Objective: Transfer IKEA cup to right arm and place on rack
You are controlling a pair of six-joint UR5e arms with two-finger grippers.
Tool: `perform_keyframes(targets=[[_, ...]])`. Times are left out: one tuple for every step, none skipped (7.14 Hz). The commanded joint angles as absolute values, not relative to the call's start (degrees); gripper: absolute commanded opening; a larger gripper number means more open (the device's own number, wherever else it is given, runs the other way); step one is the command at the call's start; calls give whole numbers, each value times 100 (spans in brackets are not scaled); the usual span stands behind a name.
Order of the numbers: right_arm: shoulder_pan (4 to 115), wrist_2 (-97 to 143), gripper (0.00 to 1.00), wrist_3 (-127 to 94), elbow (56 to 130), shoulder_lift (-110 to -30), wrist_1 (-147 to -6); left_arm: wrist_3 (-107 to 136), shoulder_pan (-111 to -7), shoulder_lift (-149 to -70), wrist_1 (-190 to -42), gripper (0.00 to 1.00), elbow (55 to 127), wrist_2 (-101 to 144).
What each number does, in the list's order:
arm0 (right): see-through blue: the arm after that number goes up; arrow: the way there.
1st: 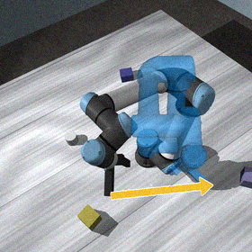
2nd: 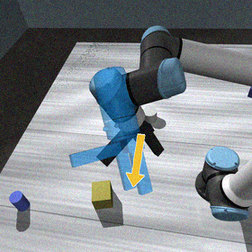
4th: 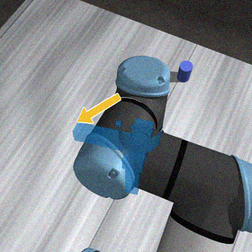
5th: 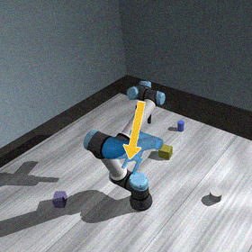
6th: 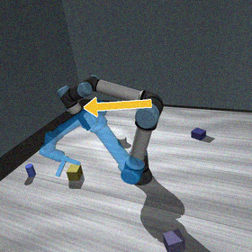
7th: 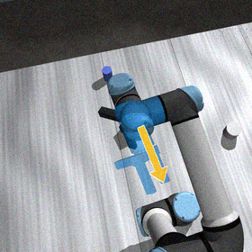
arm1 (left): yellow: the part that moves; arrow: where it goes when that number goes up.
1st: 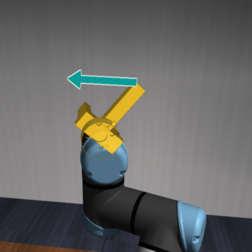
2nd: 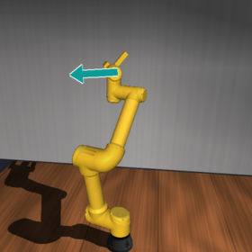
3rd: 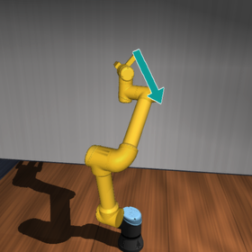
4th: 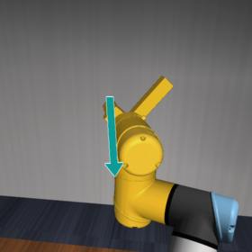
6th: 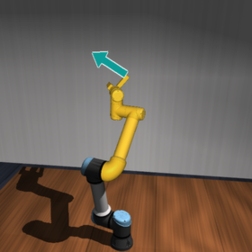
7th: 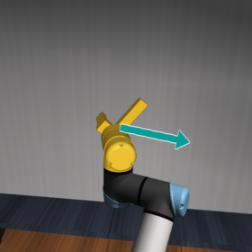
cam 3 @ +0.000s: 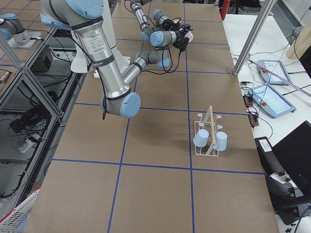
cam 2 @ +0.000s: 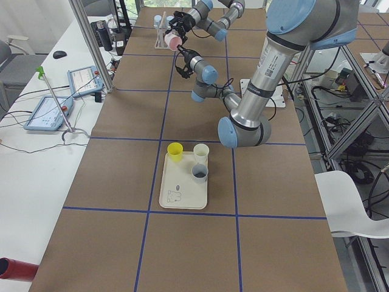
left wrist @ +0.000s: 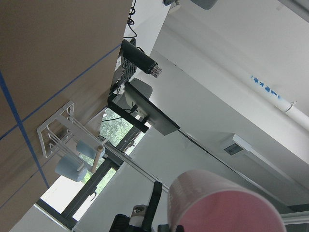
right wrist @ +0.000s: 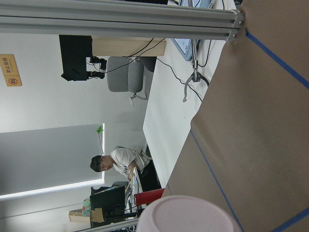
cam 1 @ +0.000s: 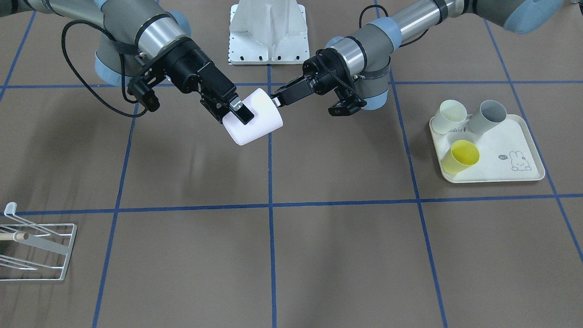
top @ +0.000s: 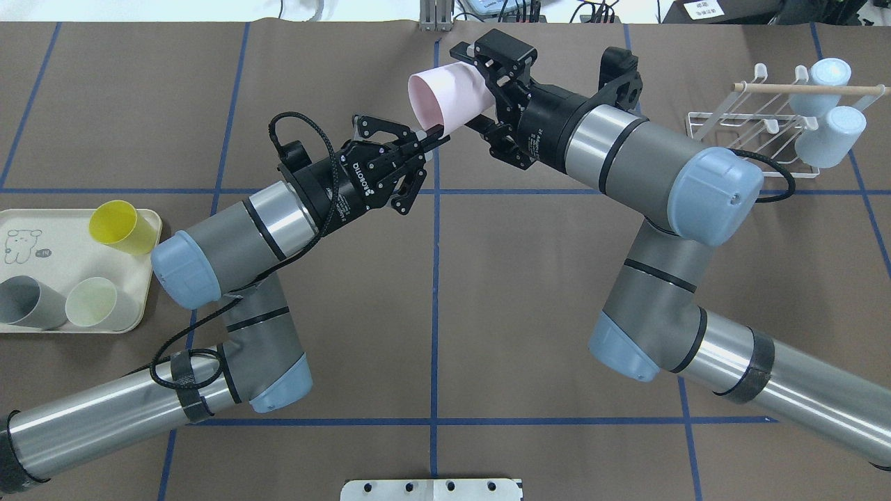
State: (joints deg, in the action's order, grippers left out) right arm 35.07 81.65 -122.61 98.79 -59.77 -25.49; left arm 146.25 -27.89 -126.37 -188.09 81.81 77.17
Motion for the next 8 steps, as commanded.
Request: perform_keyframes(targets=[[3507,8165,99,-12261,9879,-5977,-2549,14625,-2769,-12639,-18809,0,8191,7717],[3507,8165,97,-12261,9879,-5977,-2549,14625,-2760,-12639,-18817,0,8200,7717],[3516,8165,44,-12261,9879,-5968,-2549,14625,-2760,-12639,-18817,0,8200,7717],[3516,8174,0,-12261,9879,-5976,-2549,14625,-2760,-12621,-18852,36,8200,7743],[3516,8174,0,-12235,9870,-5985,-2549,14616,-2760,-12621,-18853,99,8209,7734],[3524,8174,0,-12226,9870,-5994,-2549,14616,-2777,-12586,-18870,100,8305,7743],[3559,8174,0,-12226,9870,-5994,-2505,14520,-2777,-12586,-18861,100,8306,7734],[3594,8174,0,-12208,9861,-6012,-2322,14406,-2769,-12603,-18861,100,8306,7743]])
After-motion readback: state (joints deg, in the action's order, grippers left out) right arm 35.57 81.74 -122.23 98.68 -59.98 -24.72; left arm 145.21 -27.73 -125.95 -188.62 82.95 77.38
